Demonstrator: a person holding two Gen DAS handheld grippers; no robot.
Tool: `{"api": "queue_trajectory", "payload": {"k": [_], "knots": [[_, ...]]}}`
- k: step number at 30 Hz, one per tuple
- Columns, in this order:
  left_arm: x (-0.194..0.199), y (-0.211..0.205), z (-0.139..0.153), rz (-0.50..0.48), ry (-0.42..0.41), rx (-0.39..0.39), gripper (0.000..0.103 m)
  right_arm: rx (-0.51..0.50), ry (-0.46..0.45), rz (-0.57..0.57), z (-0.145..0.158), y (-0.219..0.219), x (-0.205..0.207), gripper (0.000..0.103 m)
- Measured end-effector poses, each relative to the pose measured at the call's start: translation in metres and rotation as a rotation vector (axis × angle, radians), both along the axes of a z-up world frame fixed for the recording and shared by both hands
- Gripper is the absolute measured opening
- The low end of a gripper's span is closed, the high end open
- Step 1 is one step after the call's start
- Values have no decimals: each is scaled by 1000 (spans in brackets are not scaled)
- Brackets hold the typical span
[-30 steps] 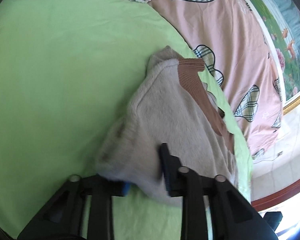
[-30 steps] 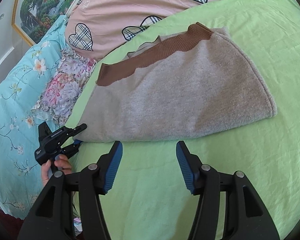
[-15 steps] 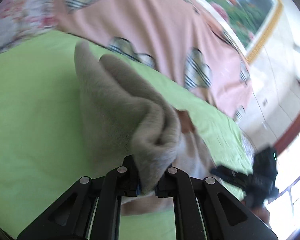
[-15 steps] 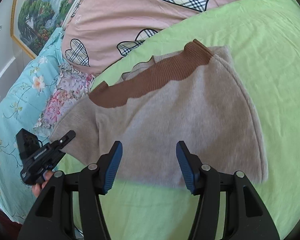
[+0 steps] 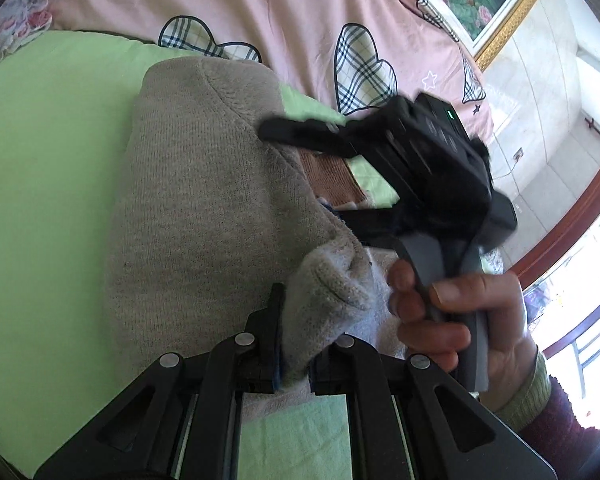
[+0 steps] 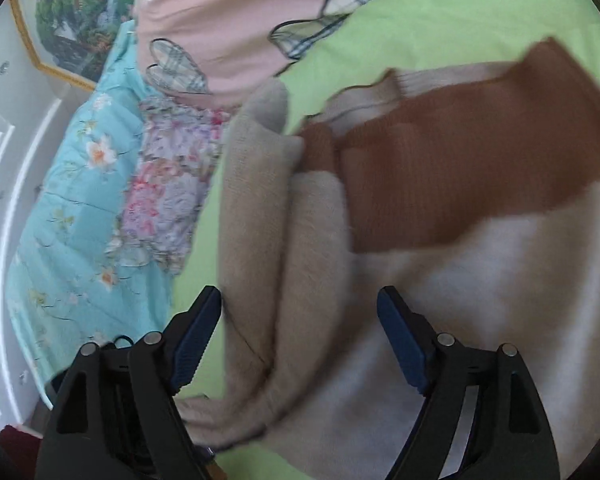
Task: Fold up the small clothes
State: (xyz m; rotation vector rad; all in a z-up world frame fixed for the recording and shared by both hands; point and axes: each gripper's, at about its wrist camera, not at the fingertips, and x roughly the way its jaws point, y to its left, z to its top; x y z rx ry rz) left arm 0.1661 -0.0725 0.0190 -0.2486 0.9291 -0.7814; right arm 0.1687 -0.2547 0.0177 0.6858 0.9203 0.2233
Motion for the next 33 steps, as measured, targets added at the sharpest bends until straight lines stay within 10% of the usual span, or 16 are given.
{"api": "queue_trajectory", "payload": {"k": [2, 5, 6, 15, 22, 33], "knots": [[-3, -6, 3, -5, -25, 34, 7, 19, -18, 19, 1, 6, 17, 76], [-8, -10, 10, -16, -48, 43, 7, -1, -14, 25, 3, 9, 38, 27], [-9, -11, 14, -21, -50, 36, 7, -5, -16, 23, 6, 8, 40, 26], [-25, -88, 38, -193, -73, -56, 8, -182, -156, -47, 77, -43, -20, 24], [-31, -150, -16, -259, 43, 15, 7, -260, -6, -141, 42, -105, -55, 24], [-31, -168, -39, -307, 59, 58, 8, -380, -8, -188, 35, -116, -76, 24]]}}
